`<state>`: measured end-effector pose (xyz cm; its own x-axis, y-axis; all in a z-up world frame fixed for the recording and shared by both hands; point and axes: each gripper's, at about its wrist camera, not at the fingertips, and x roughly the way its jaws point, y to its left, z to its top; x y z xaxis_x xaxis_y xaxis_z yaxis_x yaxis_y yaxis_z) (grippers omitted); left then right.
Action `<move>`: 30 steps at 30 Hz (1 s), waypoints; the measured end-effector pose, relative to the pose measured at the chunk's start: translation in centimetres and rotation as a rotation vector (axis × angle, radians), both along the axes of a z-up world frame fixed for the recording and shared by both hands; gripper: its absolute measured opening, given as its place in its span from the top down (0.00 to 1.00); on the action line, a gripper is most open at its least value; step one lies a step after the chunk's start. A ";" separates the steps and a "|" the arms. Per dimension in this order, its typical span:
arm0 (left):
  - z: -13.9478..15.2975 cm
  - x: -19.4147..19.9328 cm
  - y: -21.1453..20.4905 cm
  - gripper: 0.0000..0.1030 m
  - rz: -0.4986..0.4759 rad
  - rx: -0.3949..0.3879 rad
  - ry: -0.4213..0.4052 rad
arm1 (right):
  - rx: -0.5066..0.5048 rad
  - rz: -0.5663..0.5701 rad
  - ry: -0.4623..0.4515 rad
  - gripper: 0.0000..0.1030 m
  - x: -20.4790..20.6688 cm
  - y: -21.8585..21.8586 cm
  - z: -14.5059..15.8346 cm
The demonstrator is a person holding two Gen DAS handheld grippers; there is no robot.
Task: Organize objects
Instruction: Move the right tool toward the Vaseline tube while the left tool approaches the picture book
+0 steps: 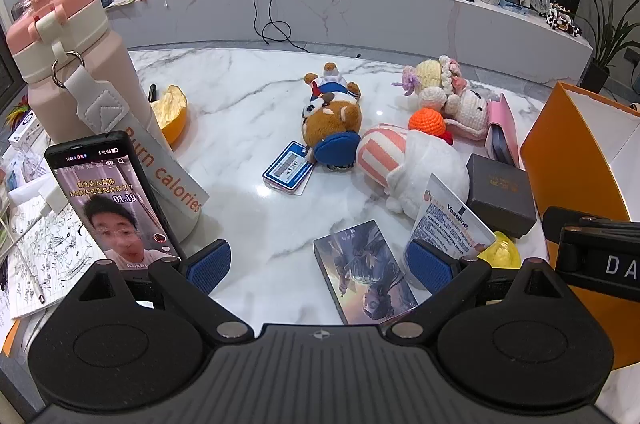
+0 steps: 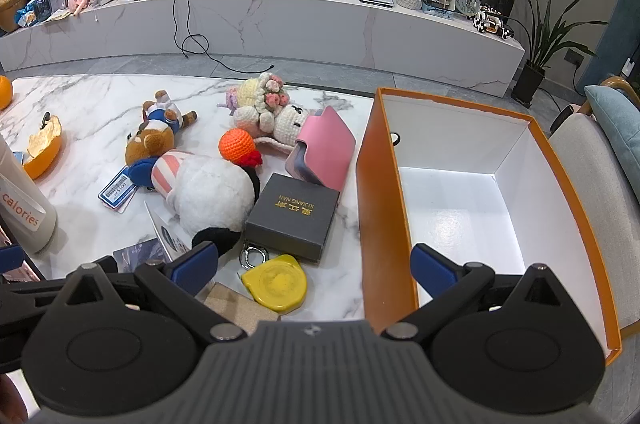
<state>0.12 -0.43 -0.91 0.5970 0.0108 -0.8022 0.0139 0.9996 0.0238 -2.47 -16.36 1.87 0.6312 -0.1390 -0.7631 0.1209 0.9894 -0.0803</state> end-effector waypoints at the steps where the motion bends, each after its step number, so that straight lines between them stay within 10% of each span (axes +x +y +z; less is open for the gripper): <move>1: -0.1 -0.3 0.3 0.00 0.001 -0.001 0.000 | 0.000 0.000 0.000 0.01 0.0 -0.1 -0.1; 30: -0.4 -0.2 0.6 0.00 -0.026 -0.015 0.026 | -0.010 0.068 -0.023 0.01 0.1 0.2 0.0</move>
<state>-0.06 0.14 -1.29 0.5757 -0.0168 -0.8175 0.0405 0.9991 0.0080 -2.34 -16.20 1.89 0.6570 -0.1025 -0.7469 0.0554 0.9946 -0.0877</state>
